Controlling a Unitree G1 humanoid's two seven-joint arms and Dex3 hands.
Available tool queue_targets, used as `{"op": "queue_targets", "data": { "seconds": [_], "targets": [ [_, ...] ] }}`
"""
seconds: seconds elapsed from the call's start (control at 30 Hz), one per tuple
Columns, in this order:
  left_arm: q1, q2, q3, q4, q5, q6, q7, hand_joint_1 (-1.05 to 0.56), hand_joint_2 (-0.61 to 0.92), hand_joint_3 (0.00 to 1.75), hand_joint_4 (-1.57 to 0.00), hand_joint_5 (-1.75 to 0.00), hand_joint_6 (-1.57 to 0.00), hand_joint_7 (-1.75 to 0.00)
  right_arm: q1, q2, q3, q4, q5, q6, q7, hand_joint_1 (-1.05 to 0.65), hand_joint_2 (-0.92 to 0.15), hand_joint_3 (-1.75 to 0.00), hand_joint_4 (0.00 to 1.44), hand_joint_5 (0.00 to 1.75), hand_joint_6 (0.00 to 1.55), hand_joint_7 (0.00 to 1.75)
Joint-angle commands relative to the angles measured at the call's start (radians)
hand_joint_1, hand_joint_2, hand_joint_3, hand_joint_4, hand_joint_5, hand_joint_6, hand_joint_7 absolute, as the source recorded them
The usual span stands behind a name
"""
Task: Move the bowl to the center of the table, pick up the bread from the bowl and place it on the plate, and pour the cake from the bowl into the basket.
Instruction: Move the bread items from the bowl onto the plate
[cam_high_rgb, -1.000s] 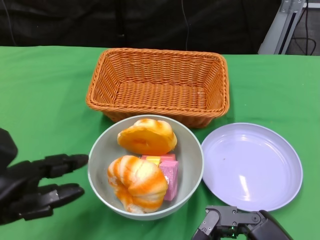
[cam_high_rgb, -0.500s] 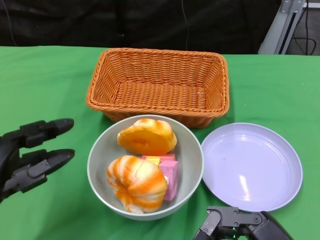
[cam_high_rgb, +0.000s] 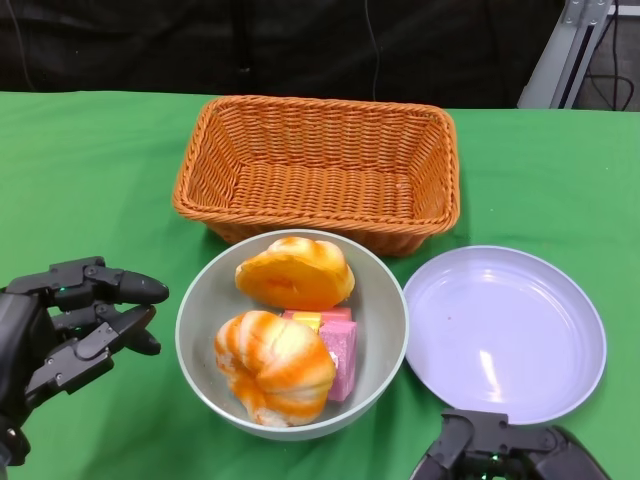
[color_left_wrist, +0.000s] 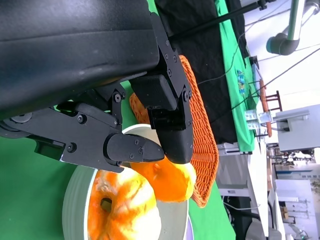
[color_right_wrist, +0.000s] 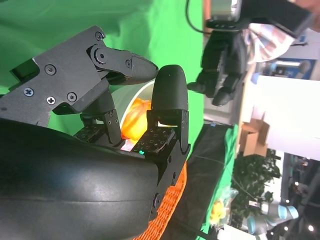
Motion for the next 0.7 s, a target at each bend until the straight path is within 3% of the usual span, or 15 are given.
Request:
{"op": "queue_targets", "data": {
  "seconds": [0.03,0.27,0.53,0.67,0.7],
  "targets": [
    [0.006,0.003,0.001,0.013,-0.001,-0.027,-0.003,-0.15,0.91,0.33,-0.8,-1.38,-0.92,-0.91,0.013,-0.005,-0.022,-0.048,0.038,-0.007,0.003,-0.33,-0.6,-0.74,0.77,1.51,0.77,1.22],
    [-0.002,-0.002,-0.001,0.03,-0.01,-0.046,-0.013,-0.14,0.91,0.34,-0.77,-1.4,-0.89,-0.92,0.003,-0.012,-0.076,-0.142,0.082,0.06,-0.002,-0.34,-0.61,-0.75,0.75,1.55,0.71,1.25],
    [-0.004,-0.009,-0.017,0.052,-0.012,-0.096,-0.028,-0.14,0.9,0.33,-0.76,-1.42,-0.9,-0.93,-0.043,-0.016,-0.147,-0.149,0.097,0.098,-0.001,-0.27,-0.57,-0.82,0.7,1.54,0.68,1.25],
    [-0.008,-0.013,-0.022,0.073,-0.014,-0.131,-0.044,-0.15,0.89,0.37,-0.75,-1.46,-0.86,-1.03,-0.107,-0.034,-0.179,-0.165,0.073,0.144,0.003,-0.22,-0.55,-0.86,0.69,1.44,0.69,1.14],
    [-0.01,-0.013,-0.023,0.079,-0.017,-0.139,-0.049,-0.15,0.88,0.41,-0.75,-1.48,-0.84,-1.07,-0.126,-0.043,-0.186,-0.173,0.059,0.163,0.004,-0.23,-0.61,-0.74,0.68,1.37,0.69,1.04]
  ]
}}
